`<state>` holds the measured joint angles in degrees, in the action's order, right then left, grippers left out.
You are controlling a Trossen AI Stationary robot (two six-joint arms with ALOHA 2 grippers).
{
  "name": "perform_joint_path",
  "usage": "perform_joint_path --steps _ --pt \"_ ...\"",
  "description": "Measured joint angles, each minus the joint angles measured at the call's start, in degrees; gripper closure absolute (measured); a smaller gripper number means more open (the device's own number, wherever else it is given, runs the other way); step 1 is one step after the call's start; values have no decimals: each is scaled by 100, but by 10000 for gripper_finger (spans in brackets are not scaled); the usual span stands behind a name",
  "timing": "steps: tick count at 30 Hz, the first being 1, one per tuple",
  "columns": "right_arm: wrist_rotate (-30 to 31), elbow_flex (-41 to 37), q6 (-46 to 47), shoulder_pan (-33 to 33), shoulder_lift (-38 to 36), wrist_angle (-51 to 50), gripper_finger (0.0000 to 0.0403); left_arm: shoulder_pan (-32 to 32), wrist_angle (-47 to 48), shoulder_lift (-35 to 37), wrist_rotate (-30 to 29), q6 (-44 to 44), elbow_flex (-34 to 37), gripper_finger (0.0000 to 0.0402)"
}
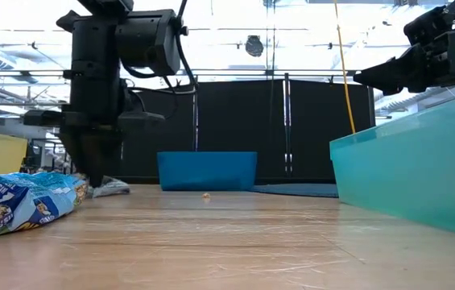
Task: Pick and place Granola Bars by type
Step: Put the blue granola bar into the yellow bin
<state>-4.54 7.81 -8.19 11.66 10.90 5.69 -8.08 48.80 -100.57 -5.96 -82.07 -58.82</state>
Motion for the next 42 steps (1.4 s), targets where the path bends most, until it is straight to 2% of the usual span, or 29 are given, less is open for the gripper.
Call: perform_joint_path --steps 2,11,17,22,29,36,39,42 --pt "0 0 0 -2 0 0 277 0 20 -7 -89 67 -51 387" --pt "0 0 0 0 0 0 277 -54 226 201 -370 849 -602 392" --pt "0 0 0 -2 0 -1 277 -419 1540 461 -309 563 -1326 394" --pt "0 0 -1 -2 0 0 277 -1046 2795 501 -5 -264 -2016 393" --pt "0 0 0 0 0 0 277 -2185 3973 503 152 -2334 -2333 386" --pt "0 0 -1 -1 0 2 277 -3260 4106 503 579 -4357 -2076 391" --pt "0 0 -1 0 1 2 277 -3596 3980 503 863 -5054 -1978 386" --pt "0 0 -1 0 0 2 277 -3827 3815 503 907 -5596 -1883 394"
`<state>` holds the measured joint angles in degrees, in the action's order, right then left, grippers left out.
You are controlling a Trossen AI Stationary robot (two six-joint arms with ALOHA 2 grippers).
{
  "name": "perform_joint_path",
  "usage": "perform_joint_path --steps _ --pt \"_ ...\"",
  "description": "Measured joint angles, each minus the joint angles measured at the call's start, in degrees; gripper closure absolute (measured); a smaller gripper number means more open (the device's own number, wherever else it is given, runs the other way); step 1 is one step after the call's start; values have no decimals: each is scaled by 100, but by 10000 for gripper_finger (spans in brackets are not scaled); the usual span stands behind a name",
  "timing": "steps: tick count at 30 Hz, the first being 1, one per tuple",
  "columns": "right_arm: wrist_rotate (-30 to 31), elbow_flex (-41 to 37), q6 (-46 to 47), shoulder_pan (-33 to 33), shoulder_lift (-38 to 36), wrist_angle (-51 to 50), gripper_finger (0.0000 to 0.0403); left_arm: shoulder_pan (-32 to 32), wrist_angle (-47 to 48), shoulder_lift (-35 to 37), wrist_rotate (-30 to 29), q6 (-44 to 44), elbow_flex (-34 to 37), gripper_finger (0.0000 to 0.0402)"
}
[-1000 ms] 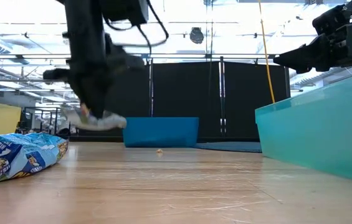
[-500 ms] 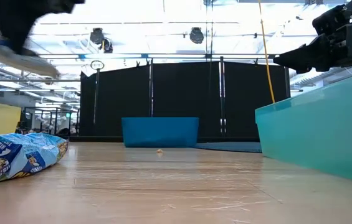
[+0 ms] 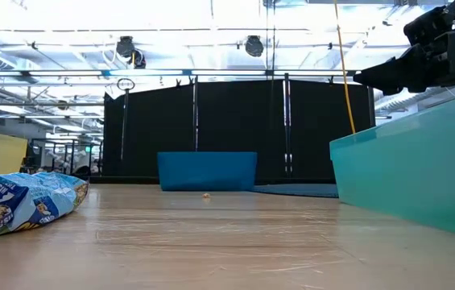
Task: Pick and place Granola Bars by type
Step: Put the blue granola bar into the yellow bin
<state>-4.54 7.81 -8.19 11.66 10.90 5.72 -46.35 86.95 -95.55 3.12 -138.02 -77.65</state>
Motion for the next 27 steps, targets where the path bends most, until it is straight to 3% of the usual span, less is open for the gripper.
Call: perform_joint_path --steps 3,10,16,23,27 --pt "0 0 1 0 0 0 277 -81 -116 0 -71 -48 51 392" --pt "0 0 0 -2 0 0 277 -92 -313 0 -316 96 103 318" --pt "0 0 1 -2 0 0 277 -94 -327 0 -489 249 105 287" --pt "0 0 0 0 0 0 277 67 -1240 0 -2221 1809 105 285" --pt "0 0 1 0 2 0 277 368 -2453 -4 -2825 3757 114 285"
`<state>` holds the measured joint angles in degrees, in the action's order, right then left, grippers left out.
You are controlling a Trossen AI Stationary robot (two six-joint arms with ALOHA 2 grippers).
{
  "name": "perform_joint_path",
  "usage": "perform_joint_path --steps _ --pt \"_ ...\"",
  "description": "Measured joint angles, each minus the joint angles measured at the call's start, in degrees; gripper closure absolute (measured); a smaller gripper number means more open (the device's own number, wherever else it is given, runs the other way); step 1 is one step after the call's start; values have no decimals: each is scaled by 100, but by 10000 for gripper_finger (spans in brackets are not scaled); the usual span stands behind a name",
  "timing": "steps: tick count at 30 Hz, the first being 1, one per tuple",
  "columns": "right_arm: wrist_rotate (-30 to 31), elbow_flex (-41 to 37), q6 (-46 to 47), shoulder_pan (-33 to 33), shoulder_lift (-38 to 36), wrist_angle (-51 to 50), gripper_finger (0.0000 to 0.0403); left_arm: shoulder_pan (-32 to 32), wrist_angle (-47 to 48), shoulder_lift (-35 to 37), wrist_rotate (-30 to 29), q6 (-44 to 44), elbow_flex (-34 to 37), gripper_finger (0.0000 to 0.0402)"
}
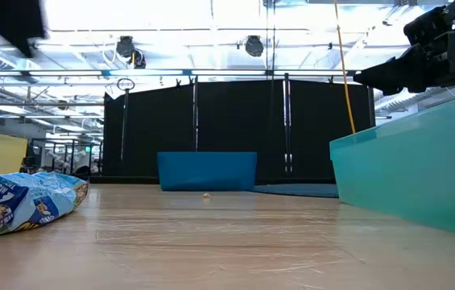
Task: Pick and place Granola Bars by type
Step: Put the blue granola bar into the yellow bin
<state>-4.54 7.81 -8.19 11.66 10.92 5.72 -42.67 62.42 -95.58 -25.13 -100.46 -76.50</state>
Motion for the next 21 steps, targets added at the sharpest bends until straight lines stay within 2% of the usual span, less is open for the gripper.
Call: perform_joint_path --steps 3,6,8,13,21 --pt "0 0 -2 0 0 0 277 298 -986 -142 20 1783 112 285" --pt "0 0 -1 -1 -1 0 277 563 -1573 -439 550 3229 178 291" --pt "0 0 -2 -2 0 -2 277 677 -1672 -650 985 3738 178 311" --pt "0 0 0 -2 -2 -9 277 922 -1625 -1074 2096 3900 183 391" --pt "0 0 0 0 -2 -9 277 1054 -1713 -1416 2297 4090 183 395"
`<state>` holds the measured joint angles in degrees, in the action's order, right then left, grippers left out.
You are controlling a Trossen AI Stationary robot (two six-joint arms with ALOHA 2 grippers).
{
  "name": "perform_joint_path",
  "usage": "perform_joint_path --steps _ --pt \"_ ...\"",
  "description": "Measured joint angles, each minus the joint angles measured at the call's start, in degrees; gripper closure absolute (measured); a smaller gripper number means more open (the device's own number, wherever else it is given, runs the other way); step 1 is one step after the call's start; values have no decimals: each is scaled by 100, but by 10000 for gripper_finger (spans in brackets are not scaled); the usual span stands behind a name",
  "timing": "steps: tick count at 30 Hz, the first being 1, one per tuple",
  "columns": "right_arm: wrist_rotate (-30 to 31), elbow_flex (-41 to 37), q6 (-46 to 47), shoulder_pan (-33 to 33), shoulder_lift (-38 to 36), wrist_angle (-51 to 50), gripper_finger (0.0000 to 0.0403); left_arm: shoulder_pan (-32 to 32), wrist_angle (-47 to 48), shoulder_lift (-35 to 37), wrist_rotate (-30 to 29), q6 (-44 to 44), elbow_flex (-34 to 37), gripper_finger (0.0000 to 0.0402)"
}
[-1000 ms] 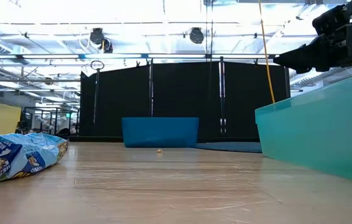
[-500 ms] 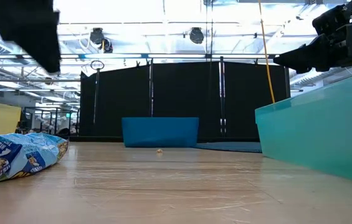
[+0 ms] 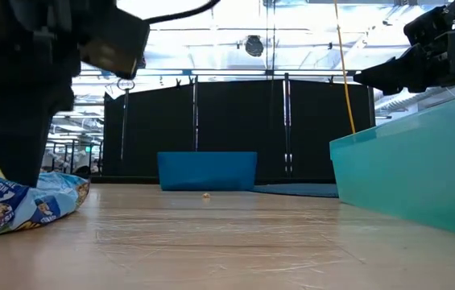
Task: Pick and place Granola Bars by type
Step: Put the blue granola bar into the yellow bin
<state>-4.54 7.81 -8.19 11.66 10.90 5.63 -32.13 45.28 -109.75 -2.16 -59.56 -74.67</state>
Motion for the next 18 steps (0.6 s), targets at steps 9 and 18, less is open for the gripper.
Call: perform_joint_path --steps 9,18 --pt "0 0 -1 -1 0 -2 277 416 436 -158 -507 270 -2 391" --pt "0 0 0 -1 0 -4 277 1133 1996 -158 -1844 192 -2 391"
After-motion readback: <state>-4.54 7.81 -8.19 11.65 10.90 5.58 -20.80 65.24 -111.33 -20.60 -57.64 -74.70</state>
